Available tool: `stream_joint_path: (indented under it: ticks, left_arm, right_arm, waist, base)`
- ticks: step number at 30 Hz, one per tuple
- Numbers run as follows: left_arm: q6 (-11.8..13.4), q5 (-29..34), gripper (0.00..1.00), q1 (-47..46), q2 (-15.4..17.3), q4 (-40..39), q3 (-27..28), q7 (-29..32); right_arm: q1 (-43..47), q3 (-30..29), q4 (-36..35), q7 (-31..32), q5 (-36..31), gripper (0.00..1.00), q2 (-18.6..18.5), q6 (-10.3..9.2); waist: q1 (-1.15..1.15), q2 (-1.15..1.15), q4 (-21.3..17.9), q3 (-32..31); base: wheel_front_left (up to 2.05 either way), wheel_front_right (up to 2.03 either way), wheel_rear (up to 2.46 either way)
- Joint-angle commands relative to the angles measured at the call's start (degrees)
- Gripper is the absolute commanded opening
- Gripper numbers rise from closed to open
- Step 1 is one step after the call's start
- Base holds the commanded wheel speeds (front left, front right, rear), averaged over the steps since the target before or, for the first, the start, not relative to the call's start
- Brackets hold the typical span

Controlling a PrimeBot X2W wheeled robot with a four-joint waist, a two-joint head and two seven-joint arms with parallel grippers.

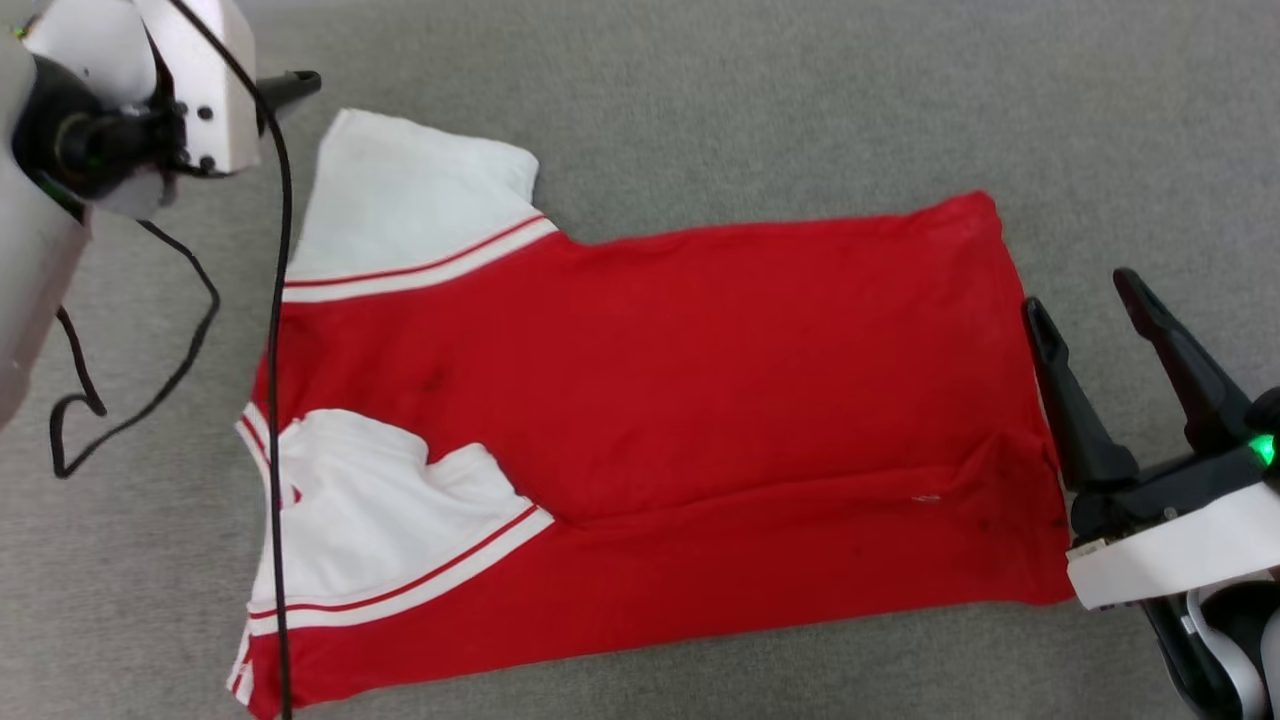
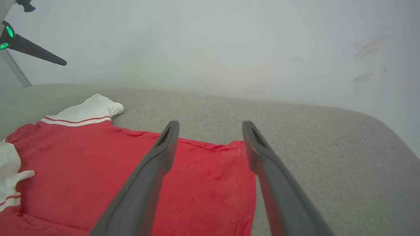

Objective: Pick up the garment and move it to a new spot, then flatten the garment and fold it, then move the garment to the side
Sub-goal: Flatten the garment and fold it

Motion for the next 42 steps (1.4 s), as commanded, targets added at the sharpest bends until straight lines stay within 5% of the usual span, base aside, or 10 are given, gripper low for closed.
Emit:
stream_joint_path:
  ticks: [1,18,19,20,21,31,42]
  left_arm:
    - [0.02,0.5,1.0,-1.3,-0.03,1.11,-0.36,1.28]
    - [-1.31,2.5,1.0,-5.26,-2.54,10.76,-5.16,9.41]
    - [-1.39,2.4,0.46,-5.03,-2.75,10.97,-5.25,9.24]
    - [-1.47,2.33,0.15,-4.8,-2.87,11.12,-5.45,9.08]
    - [-1.68,2.58,0.0,-4.56,-2.86,11.21,-5.91,9.16]
    - [-2.39,4.36,0.0,-4.6,-3.62,7.99,-7.69,0.62]
    - [-2.44,3.65,0.0,-1.91,-2.85,-2.55,-11.31,-7.95]
  right_arm:
    - [-1.13,0.12,-0.49,0.05,-0.45,1.0,0.41,-0.05]
    - [-5.28,1.16,-0.32,-1.43,-0.69,1.0,0.79,-0.05]
    - [-5.28,1.0,-0.2,-1.5,-0.53,1.0,0.81,-0.05]
    - [-5.3,0.8,-0.07,-1.54,-0.35,1.0,0.82,-0.05]
    - [-5.42,0.61,0.11,-1.54,-0.24,1.0,0.8,-0.05]
    - [-11.16,-2.57,-0.54,2.65,0.18,1.0,-4.27,-0.05]
    - [-23.99,4.79,9.47,33.35,13.61,1.0,-20.6,-0.05]
  waist:
    - [-0.01,0.0,-1.63,3.89]
    - [-0.01,0.0,-3.96,11.37]
    - [-0.01,0.0,-3.92,11.4]
    - [-0.01,0.0,-3.86,11.38]
    - [-0.01,0.0,-3.78,11.29]
    - [-0.01,0.0,-0.98,6.67]
    - [-0.01,0.0,3.33,3.04]
  base:
    - [0.0,0.0,0.0]
    - [0.0,0.0,0.0]
    - [0.0,0.0,0.0]
    - [0.0,0.0,0.0]
    - [0.0,0.0,0.0]
    - [0.0,0.0,0.0]
    - [0.0,0.0,0.0]
